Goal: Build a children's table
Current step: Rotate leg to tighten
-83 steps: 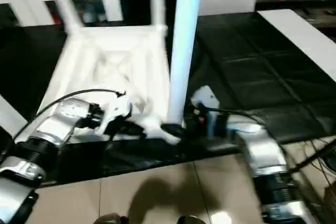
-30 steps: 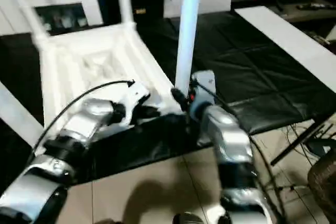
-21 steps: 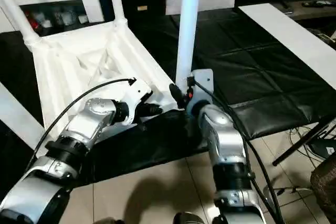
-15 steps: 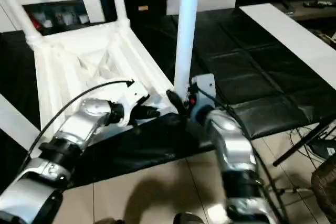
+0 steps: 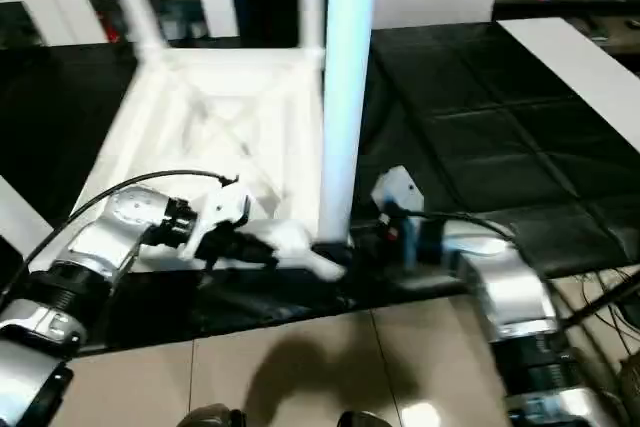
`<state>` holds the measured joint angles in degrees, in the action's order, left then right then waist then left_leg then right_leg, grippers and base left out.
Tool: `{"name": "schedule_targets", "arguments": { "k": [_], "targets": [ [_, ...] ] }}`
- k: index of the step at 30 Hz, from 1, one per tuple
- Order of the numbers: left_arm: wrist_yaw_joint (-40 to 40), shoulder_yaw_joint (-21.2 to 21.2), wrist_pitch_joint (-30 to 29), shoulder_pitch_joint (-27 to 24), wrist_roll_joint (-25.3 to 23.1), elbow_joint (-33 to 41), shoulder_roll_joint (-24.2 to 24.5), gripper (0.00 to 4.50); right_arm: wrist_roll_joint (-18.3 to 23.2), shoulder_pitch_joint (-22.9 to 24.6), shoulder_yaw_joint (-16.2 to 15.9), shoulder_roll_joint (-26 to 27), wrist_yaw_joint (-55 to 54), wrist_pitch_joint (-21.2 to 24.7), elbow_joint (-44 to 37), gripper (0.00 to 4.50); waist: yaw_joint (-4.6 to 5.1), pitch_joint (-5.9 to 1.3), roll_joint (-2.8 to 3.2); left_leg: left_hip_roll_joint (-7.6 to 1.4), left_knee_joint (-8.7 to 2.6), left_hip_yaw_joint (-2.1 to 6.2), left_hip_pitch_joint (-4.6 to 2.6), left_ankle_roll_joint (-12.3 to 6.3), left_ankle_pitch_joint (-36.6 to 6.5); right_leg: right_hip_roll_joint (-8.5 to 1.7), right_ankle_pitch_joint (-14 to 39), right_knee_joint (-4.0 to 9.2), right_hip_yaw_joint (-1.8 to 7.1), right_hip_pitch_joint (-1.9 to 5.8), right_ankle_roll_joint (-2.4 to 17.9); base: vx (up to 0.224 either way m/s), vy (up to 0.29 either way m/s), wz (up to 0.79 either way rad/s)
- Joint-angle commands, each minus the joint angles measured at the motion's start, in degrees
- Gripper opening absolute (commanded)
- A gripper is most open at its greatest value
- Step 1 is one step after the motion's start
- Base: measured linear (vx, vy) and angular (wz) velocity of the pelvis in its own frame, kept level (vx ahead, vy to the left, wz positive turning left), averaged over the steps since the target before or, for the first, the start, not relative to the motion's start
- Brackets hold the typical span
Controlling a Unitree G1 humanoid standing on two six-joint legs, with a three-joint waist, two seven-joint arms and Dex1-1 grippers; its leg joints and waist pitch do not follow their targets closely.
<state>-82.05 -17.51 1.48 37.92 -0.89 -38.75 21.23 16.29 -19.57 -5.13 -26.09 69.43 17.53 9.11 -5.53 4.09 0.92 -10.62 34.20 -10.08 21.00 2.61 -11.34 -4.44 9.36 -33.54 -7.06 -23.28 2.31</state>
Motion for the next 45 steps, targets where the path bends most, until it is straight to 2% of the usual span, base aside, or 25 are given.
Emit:
{"name": "schedule_targets", "arguments": {
  "k": [1, 7, 13, 14, 15, 17, 20, 26, 29, 31, 32, 33, 35, 37, 38, 39, 40, 41, 42, 43, 44, 45],
  "targets": [
    [-5.5, -2.4, 3.3, 2.0, 0.6, -0.8, -0.1, 0.0, 1.7, -0.7, -1.7, -2.3, 5.5, 0.3, 0.0, 3.84, 0.26, -4.15, -0.39, -3.37, -3.68, 0.72, -0.7, -5.9, -6.6, -5.08, 10.3, 3.38, 4.01, 3.82, 12.0, 0.0, 0.0, 0.0],
    [-10.2, -3.8, 5.1, 3.2, 0.5, -1.7, 0.7, 0.0, 1.2, -2.7, -4.9, -4.6, 11.9, -0.9, 2.4, 3.31, -0.02, -4.08, -0.54, -3.32, -3.67, 0.74, -0.63, -5.48, -6.6, -5.07, 13.2, 3.63, 3.94, 3.65, 10.9, 0.0, 0.0, 0.0],
    [-10.4, -5.2, 5.6, 3.4, 1.2, -1.5, 0.9, 0.0, 0.8, -4.1, -5.4, -4.2, 12.9, -1.5, 4.0, 2.8, -0.49, -4.21, -0.7, -3.45, -3.57, 0.73, -0.61, -5.61, -5.2, -5.13, 11.3, 3.2, 4.01, 3.61, 11.5, 0.0, 0.0, 0.0],
    [-10.4, -5.3, 5.6, 3.4, 1.3, -1.6, 0.9, 0.0, 0.8, -4.1, -5.5, -4.2, 13.0, -1.5, 4.1, 2.57, -0.53, -4.25, -0.69, -3.44, -3.58, 0.75, -0.62, -5.65, -5.1, -5.12, 11.2, 3.18, 3.97, 3.63, 11.5, 0.0, 0.0, 0.0],
    [-10.4, -5.6, 6.2, 3.7, 1.6, -2.0, 0.8, 0.0, 0.9, -4.7, -6.0, -4.2, 13.9, -1.9, 4.9, 2.57, -0.51, -4.27, -1.0, -3.38, -3.55, 0.76, -0.53, -5.8, -4.8, -5.12, 11.1, 3.04, 3.93, 3.69, 11.5, 0.0, 0.0, 0.0],
    [-10.4, -5.7, 6.6, 3.9, 1.6, -2.5, 0.7, 0.0, 1.0, -5.1, -6.4, -4.3, 14.5, -2.2, 5.6, 2.48, -0.53, -4.18, -1.05, -3.24, -3.5, 0.64, -0.54, -5.85, -5.0, -5.1, 12.1, 3.26, 3.9, 3.6, 11.2, 0.0, 0.0, 0.0],
    [-10.4, -5.6, 6.9, 3.9, 1.5, -2.9, 0.6, 0.0, 0.9, -5.3, -6.8, -4.0, 15.0, -2.6, 6.2, 2.1, -0.5, -4.09, -1.0, -3.35, -3.58, 0.71, -0.56, -5.62, -5.3, -5.07, 13.3, 3.43, 3.91, 3.57, 10.6, 0.0, 0.0, 0.0],
    [-10.4, -5.4, 7.1, 3.7, 1.7, -3.2, 0.8, 0.0, 1.6, -4.8, -7.0, -3.6, 15.2, -2.0, 5.4, 1.96, -0.52, -4.06, -0.9, -3.31, -3.57, 0.7, -0.55, -5.65, -5.0, -5.03, 13.0, 3.4, 3.92, 3.53, 10.5, 0.0, 0.0, 0.0],
    [-9.8, -4.4, 6.2, 3.3, 1.8, -3.1, 0.2, 0.0, 2.9, -3.7, -6.5, -3.3, 14.1, -0.1, 4.1, 1.96, -0.51, -4.05, -1.0, -3.3, -3.59, 0.71, -0.55, -5.63, -5.1, -5.06, 13.5, 3.45, 3.91, 3.6, 10.3, 0.0, 0.0, 0.0],
    [-6.5, -3.4, 3.9, 2.9, 2.2, -2.3, -0.9, 0.0, 4.5, -1.8, -5.7, -2.1, 10.4, 4.3, 0.9, 1.96, -0.52, -3.94, -1.24, -3.43, -3.64, 0.69, -0.65, -5.77, -4.9, -5.02, 13.3, 3.49, 4.02, 3.48, 10.2, 0.0, 0.0, 0.0],
    [-4.8, -3.0, 2.9, 2.8, 2.2, -2.0, -1.4, 0.0, 4.9, -1.1, -5.3, -1.5, 8.7, 6.0, -0.3, 1.96, -0.61, -3.92, -1.13, -3.51, -3.7, 0.72, -0.7, -5.73, -4.8, -5.0, 13.1, 3.42, 4.06, 3.48, 10.2, 0.0, 0.0, 0.0],
    [-4.8, -3.0, 2.9, 2.8, 2.2, -2.0, -1.4, 0.0, 4.9, -1.1, -5.3, -1.5, 8.7, 6.0, -0.3, 1.96, -0.57, -3.88, -1.14, -3.47, -3.74, 0.77, -0.63, -5.55, -4.9, -5.09, 13.9, 3.54, 3.97, 3.48, 10.1, 0.0, 0.0, 0.0],
    [2.8, -2.2, -2.0, 3.0, 0.7, -1.4, -3.4, 0.0, 2.0, 0.5, -5.4, 2.3, -0.7, 7.6, -2.1, 1.96, -0.35, -3.54, -1.14, -3.34, -3.9, 0.75, -0.71, -4.26, -6.8, -5.14, 17.6, 4.03, 3.93, 3.23, 9.1, 0.0, 0.0, 0.0],
    [7.3, -0.9, -5.6, 3.1, 1.1, -0.9, -5.5, 0.0, -1.0, 0.7, -5.6, 5.5, -7.6, 7.8, -1.7, 1.96, 0.55, -2.8, -1.28, -2.77, -4.17, 0.89, -1.05, -1.79, -10.7, -5.29, 27.6, 5.39, 3.62, 3.1, 6.1, 0.0, 0.0, 0.0],
    [8.4, -0.7, -6.5, 3.0, 1.2, -0.6, -6.2, 0.0, -1.4, 0.6, -5.4, 6.7, -9.7, 8.5, -1.5, 1.96, 0.55, -2.8, -1.28, -2.77, -4.17, 0.89, -1.05, -1.79, -10.7, -5.29, 27.6, 5.39, 3.62, 3.1, 6.1, 0.0, 0.0, 0.0],
    [9.0, -0.5, -7.1, 3.0, 1.2, -0.4, -6.6, 0.0, -1.7, 0.6, -5.3, 7.5, -11.0, 9.0, -1.4, 1.96, 1.41, -2.34, -1.39, -2.16, -4.12, 1.06, -1.42, -0.74, -13.6, -5.26, 36.0, 6.68, 3.06, 2.95, 3.0, 0.0, 0.0, 0.0],
    [14.5, 0.7, -11.1, 3.0, 1.4, 0.8, -9.5, 0.0, -2.8, -0.3, -4.4, 13.2, -19.5, 11.3, 0.0, 1.95, 2.04, -2.15, -0.58, -2.11, -4.26, 1.39, -1.49, -0.08, -15.4, -5.24, 38.2, 7.21, 2.74, 2.93, 1.8, 0.0, 0.0, 0.0],
    [14.5, 0.7, -11.1, 3.0, 1.4, 0.8, -9.5, 0.0, -2.8, -0.3, -4.4, 13.2, -19.5, 11.3, 0.0, 1.95, 2.71, -2.16, -0.78, -2.21, -4.39, 1.53, -1.37, 0.28, -16.2, -5.09, 38.1, 7.28, 2.58, 3.02, 1.5, 0.0, 0.0, 0.0],
    [19.6, 1.7, -13.3, 3.2, 1.0, 1.3, -12.0, 0.0, -4.0, -1.8, -3.4, 18.1, -27.0, 13.2, 1.8, 1.94, 3.67, -2.2, -0.49, -2.27, -4.46, 1.99, -1.38, 0.67, -18.2, -5.07, 38.1, 7.45, 1.91, 3.2, 1.3, 0.0, 0.0, 0.0],
    [22.6, 2.4, -14.8, 3.4, 0.9, 1.3, -13.4, 0.0, -4.6, -2.9, -2.7, 20.6, -31.2, 14.1, 3.0, 1.94, 4.81, -2.12, -0.51, -2.27, -4.53, 2.4, -1.09, 1.01, -20.1, -5.02, 38.4, 7.71, 1.28, 3.45, 0.6, 0.0, 0.0, 0.0],
    [22.6, 2.4, -14.8, 3.4, 0.9, 1.3, -13.5, 0.0, -4.6, -2.9, -2.7, 20.7, -31.3, 14.1, 3.1, 1.94, 5.21, -1.89, -0.41, -2.27, -4.51, 2.44, -1.32, 1.03, -21.7, -4.9, 39.4, 8.11, 1.03, 3.2, 0.1, 0.0, 0.0, 0.0],
    [26.3, 3.2, -16.7, 3.7, 0.8, 1.2, -15.2, 0.0, -5.2, -4.3, -1.7, 23.7, -36.2, 14.5, 4.7, 1.94, 5.93, -2.0, -0.06, -2.07, -4.03, 2.37, -2.42, 0.76, -23.2, -5.18, 39.7, 8.94, 0.69, 2.81, 0.0, 0.0, 0.0, 0.0]
  ]
}}
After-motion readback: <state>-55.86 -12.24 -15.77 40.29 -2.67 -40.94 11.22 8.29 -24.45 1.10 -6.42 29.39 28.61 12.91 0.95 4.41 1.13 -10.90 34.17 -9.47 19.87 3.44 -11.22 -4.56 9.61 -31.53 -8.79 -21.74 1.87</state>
